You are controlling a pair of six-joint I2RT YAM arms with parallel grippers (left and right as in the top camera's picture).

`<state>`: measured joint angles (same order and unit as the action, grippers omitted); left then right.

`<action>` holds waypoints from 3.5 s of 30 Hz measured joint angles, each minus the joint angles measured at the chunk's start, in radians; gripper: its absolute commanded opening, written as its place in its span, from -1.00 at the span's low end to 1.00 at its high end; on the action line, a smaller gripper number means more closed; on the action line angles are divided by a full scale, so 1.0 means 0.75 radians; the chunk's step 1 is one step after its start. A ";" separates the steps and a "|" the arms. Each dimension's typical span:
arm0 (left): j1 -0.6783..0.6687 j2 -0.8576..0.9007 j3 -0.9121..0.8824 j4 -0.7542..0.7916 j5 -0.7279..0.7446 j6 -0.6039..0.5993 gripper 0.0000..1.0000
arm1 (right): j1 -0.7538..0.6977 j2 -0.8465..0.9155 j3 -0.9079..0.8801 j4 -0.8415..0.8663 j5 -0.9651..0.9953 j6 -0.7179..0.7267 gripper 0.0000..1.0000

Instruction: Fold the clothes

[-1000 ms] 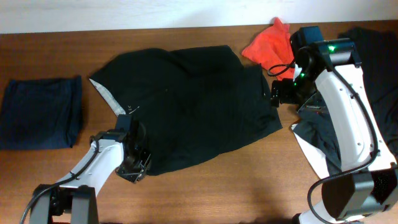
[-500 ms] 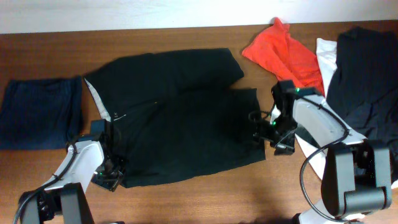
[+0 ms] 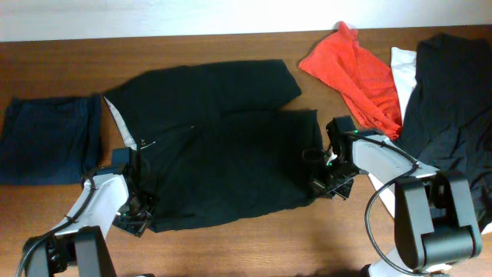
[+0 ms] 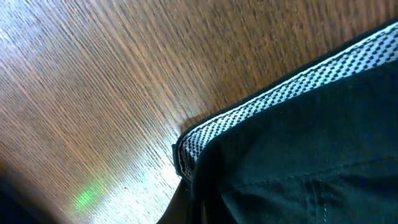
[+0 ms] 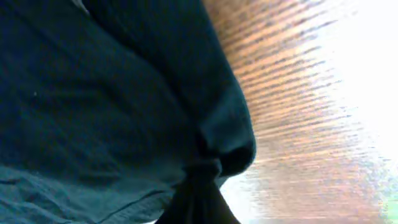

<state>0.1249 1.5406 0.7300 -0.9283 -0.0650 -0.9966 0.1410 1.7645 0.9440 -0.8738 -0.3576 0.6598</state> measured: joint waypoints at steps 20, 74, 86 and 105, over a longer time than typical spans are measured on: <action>-0.139 -0.612 0.618 -0.751 0.368 0.880 -0.99 | -0.225 -0.725 0.649 -0.574 0.367 -0.234 -0.92; 0.019 0.272 0.337 0.320 0.279 0.386 0.30 | 0.000 0.121 0.771 0.256 0.243 -0.734 0.97; 0.072 0.285 0.523 -0.067 0.284 0.639 -0.99 | 0.003 0.120 0.771 0.127 0.113 -0.735 -0.92; -0.040 0.284 1.302 -0.686 0.210 0.816 -0.99 | 0.921 0.614 0.764 0.497 -0.340 -0.575 -0.92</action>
<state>0.0952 1.7535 1.7065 -1.4425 0.0925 -0.3847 0.8314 2.2250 1.5173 -0.5007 -0.6128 0.2287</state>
